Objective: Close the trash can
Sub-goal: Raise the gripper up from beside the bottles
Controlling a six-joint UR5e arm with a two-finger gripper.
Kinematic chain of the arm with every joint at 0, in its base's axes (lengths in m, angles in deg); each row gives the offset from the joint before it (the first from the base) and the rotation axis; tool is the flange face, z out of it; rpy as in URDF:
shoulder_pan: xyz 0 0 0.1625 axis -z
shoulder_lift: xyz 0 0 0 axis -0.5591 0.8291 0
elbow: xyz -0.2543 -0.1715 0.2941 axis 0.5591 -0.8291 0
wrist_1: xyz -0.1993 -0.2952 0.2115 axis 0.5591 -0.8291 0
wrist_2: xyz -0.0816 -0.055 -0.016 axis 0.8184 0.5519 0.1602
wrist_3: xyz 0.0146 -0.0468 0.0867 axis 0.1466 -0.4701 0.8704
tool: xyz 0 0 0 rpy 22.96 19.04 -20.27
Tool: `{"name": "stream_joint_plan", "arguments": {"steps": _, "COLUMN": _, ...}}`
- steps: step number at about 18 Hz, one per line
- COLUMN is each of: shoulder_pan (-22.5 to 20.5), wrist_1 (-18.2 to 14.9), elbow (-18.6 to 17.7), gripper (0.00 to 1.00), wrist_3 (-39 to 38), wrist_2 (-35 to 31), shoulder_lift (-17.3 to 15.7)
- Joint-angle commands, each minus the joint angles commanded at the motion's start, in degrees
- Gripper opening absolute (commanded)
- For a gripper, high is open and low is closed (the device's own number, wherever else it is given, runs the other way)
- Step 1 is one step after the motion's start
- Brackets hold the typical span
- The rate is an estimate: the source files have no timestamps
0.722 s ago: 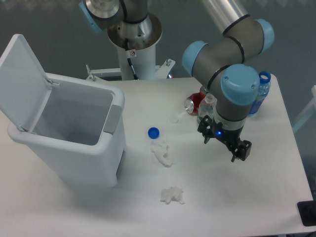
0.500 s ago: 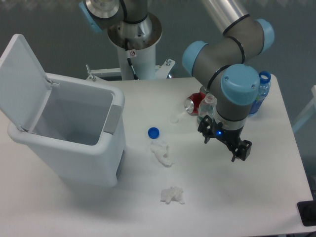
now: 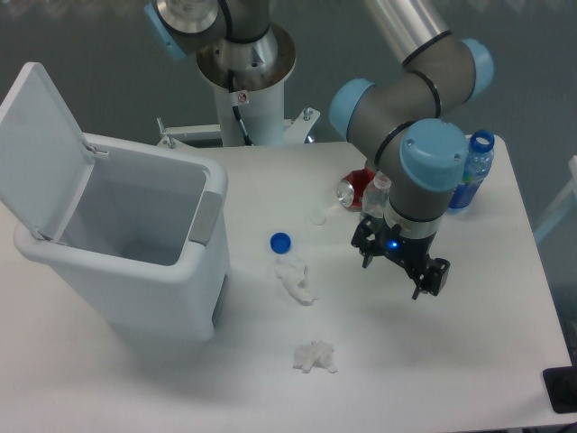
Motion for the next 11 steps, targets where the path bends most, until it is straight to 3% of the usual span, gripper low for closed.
{"name": "stream_joint_plan", "arguments": {"steps": 3, "shoulder_pan": -0.2, "wrist_1": -0.1, "elbow": -0.8, "gripper": 1.0, "wrist_3": -1.0, "wrist_2": 0.6, "shoulder_lift": -1.8}}
{"name": "stream_joint_plan", "arguments": {"steps": 6, "shoulder_pan": 0.0, "wrist_1": 0.1, "elbow": -0.5, "gripper": 0.97, "wrist_3": -7.7, "wrist_2": 4.4, "shoulder_lift": -3.6}}
{"name": "stream_joint_plan", "arguments": {"steps": 11, "shoulder_pan": 0.0, "wrist_1": -0.3, "elbow": -0.1, "gripper": 0.31, "wrist_3": -14.2, "wrist_2": 9.8, "shoulder_lift": -7.9}}
